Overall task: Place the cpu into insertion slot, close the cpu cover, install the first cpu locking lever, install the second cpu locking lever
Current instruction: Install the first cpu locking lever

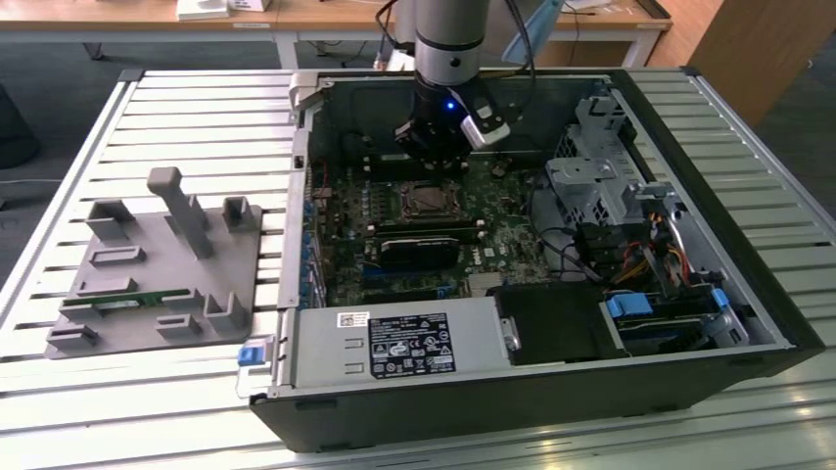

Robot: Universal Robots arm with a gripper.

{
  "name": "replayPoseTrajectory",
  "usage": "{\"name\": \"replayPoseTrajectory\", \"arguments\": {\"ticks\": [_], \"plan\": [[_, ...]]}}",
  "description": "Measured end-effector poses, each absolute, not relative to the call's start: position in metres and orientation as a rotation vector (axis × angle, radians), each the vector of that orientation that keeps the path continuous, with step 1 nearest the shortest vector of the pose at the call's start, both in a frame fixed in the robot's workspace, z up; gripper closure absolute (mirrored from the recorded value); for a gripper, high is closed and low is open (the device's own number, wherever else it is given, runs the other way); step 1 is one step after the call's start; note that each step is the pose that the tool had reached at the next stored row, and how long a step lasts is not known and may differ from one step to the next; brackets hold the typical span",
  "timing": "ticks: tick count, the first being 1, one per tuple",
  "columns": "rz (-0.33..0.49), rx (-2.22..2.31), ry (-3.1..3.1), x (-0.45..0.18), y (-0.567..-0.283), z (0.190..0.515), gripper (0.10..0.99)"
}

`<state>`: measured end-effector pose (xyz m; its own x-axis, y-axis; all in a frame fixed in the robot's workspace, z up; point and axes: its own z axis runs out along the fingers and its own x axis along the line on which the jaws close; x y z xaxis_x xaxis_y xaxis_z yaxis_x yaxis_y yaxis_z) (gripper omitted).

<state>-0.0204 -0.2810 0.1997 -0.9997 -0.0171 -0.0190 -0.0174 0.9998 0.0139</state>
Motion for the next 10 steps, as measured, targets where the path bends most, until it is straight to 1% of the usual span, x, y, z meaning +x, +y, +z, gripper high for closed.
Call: {"name": "replayPoseTrajectory", "arguments": {"ticks": [5,10], "plan": [[0.001,-0.027,3.123,-0.0202,-0.2798,0.1972,0.980],[0.001,-0.027,3.125,-0.0187,-0.2792,0.1947,0.980]]}}
